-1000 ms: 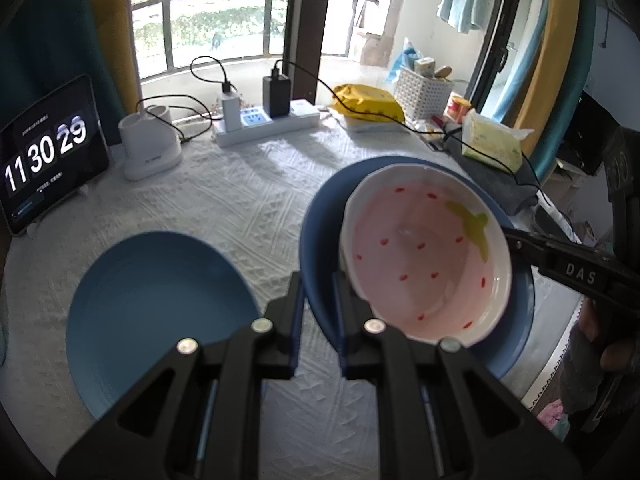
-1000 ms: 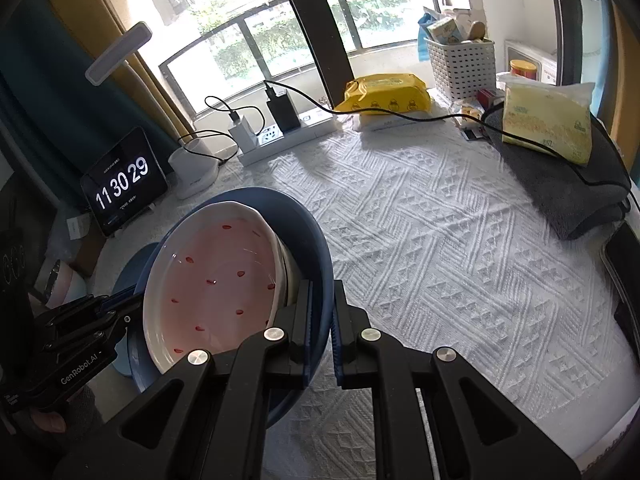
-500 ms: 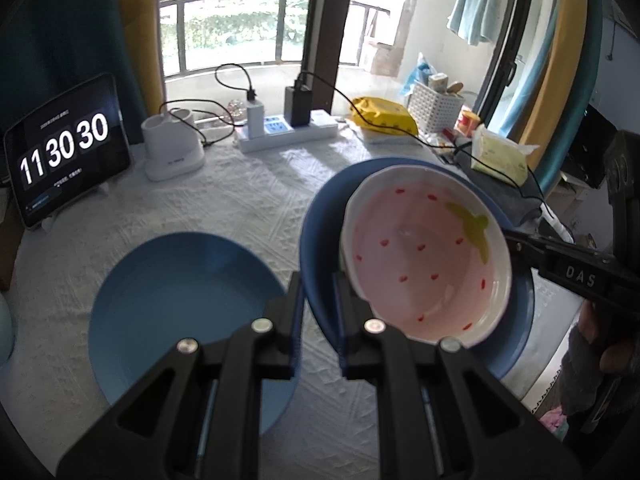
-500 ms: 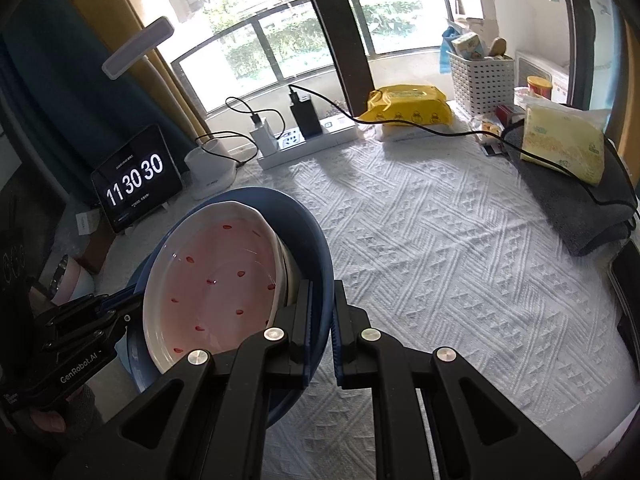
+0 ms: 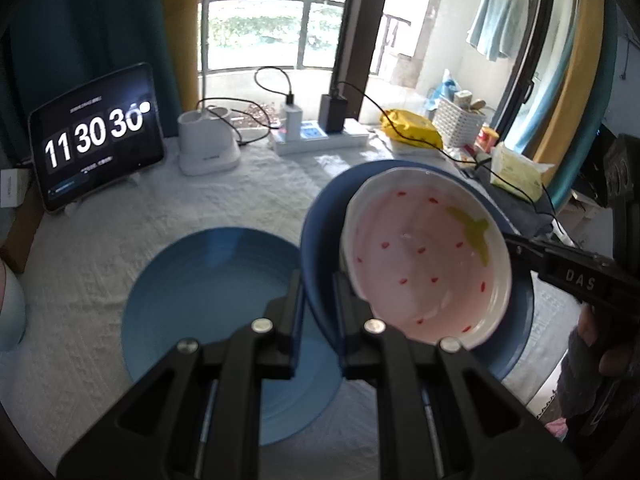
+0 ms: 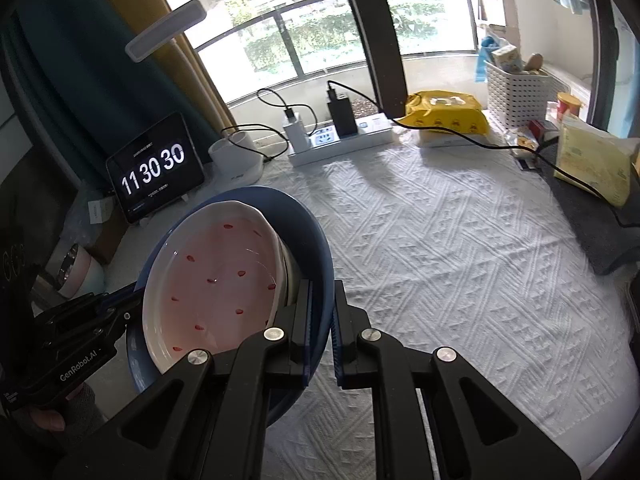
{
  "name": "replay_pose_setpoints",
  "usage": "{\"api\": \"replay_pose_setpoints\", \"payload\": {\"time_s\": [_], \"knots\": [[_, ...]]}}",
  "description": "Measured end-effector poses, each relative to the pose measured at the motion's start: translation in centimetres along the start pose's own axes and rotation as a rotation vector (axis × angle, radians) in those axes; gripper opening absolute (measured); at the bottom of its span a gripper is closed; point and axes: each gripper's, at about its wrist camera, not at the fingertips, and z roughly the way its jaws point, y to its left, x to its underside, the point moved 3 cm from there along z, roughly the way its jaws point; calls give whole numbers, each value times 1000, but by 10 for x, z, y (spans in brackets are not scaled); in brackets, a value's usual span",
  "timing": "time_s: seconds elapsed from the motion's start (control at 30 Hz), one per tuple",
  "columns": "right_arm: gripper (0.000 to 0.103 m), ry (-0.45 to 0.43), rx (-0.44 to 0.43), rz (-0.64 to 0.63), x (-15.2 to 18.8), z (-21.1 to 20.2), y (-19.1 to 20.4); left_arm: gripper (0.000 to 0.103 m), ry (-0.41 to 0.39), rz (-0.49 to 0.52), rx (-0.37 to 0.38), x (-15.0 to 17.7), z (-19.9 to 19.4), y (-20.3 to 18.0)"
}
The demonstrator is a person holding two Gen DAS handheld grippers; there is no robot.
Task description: Organize plates and bowls
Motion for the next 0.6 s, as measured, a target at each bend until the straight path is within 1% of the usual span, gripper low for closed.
{"api": "replay_pose_setpoints", "payload": {"time_s": [0.6], "knots": [[12, -1, -16, -55, -13, 8, 40, 12, -36, -47, -16, -2, -18, 35]]}}
